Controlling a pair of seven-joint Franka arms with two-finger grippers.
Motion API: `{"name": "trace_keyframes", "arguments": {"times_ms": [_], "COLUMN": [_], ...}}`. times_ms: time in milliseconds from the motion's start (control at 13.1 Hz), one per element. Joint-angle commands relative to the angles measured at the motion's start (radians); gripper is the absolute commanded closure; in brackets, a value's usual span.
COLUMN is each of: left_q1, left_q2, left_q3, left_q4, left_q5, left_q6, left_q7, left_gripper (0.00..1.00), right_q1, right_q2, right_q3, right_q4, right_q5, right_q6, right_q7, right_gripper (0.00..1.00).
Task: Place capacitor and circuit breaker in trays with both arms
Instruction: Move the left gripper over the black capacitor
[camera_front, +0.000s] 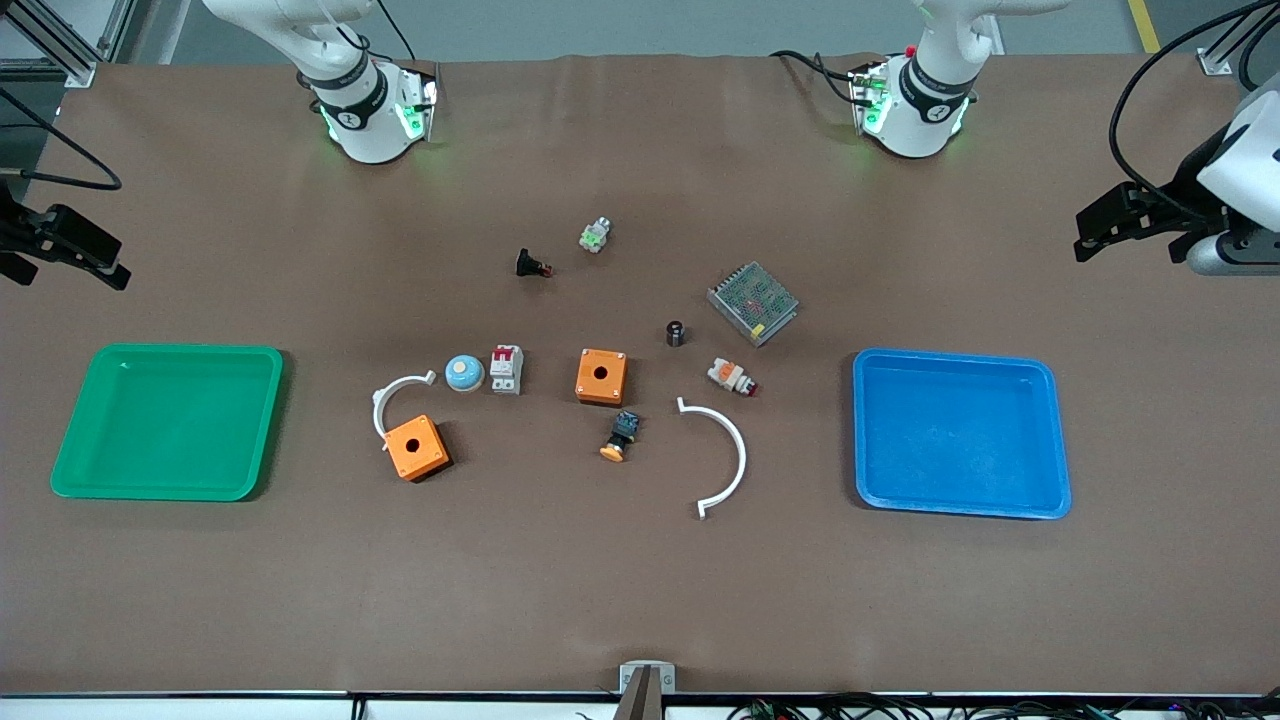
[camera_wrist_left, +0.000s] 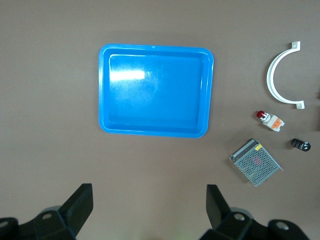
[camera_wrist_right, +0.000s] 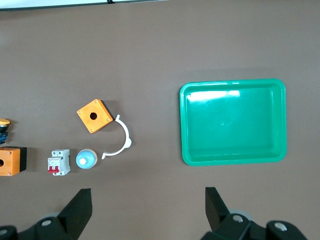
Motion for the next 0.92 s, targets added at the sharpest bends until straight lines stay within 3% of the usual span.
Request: {"name": "trace_keyframes", "arguments": {"times_ms": [0, 459, 841], "left_q1": [-0.003, -0.049, -0.078], "left_q2": [0.006, 0.058, 0.173], "left_q3": [0.003, -0.032, -0.184], "left_q4": [0.018, 0.026, -0.001], "left_q5": [0.016, 0.033, 0.022], "left_q6": [-0.001, -0.001, 0.113], "left_q7": [0.007, -0.065, -0.333], "left_gripper": [0.0, 0.0, 0.0], "right_q1": [-0.015, -0.015, -0.012], "right_q2": [0.012, 0.012, 0.015], "right_q3": [0.011, 0.011, 0.011], "right_q4": [0.025, 0.025, 0.025], "right_q5": [-0.005, -0.005, -0.003], "right_q6": [-0.01, -0.01, -0.01], "right_q7": [-0.005, -0.005, -0.005], "right_gripper": [0.0, 0.0, 0.0]}}
